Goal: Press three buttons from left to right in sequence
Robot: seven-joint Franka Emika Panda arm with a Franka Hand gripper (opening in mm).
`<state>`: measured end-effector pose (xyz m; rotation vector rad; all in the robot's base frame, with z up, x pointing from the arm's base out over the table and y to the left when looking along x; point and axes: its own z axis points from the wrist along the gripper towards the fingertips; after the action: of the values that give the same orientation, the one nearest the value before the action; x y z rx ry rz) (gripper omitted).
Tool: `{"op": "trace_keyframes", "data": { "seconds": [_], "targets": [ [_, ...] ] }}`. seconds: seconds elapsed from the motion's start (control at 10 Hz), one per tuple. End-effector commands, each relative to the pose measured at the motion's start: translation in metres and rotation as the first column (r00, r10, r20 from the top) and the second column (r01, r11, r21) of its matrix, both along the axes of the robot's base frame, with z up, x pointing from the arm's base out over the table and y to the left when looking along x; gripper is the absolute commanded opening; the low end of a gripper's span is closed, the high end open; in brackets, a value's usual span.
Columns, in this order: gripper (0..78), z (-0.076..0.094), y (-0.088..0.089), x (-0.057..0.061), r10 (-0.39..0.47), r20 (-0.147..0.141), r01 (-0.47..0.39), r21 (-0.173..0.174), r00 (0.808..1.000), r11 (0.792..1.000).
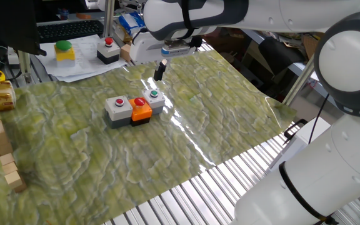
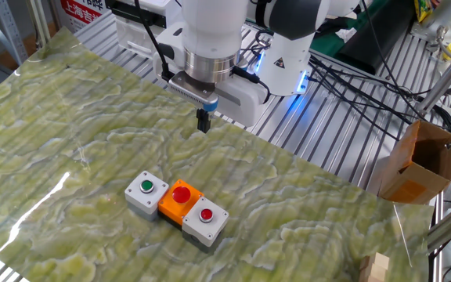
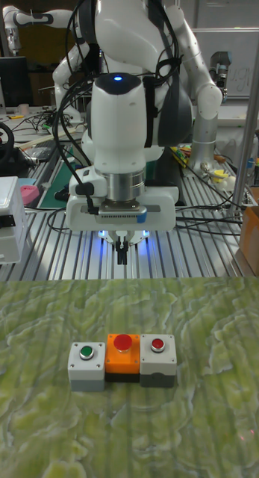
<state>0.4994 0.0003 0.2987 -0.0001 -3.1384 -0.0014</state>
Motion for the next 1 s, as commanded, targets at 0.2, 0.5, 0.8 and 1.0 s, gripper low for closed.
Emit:
{"op": "trace_keyframes", "data": {
  "seconds": [0.2, 0.5, 0.8, 1.0],
  "targets": [
    [0.0, 0.0000, 0.0000, 0.0000, 0.176, -0.107, -0.179, -0.017, 0.979, 0.984],
    [0.0, 0.0000, 0.0000, 0.0000, 0.176, -0.107, -0.179, -0.016, 0.979, 0.984],
    [0.0, 0.0000, 0.0000, 0.0000, 0.176, -0.106, -0.178, -0.016, 0.979, 0.984],
    [0.0, 0.0000, 0.0000, 0.0000, 0.175, -0.107, -0.178, -0.016, 0.979, 0.984]
  ]
}}
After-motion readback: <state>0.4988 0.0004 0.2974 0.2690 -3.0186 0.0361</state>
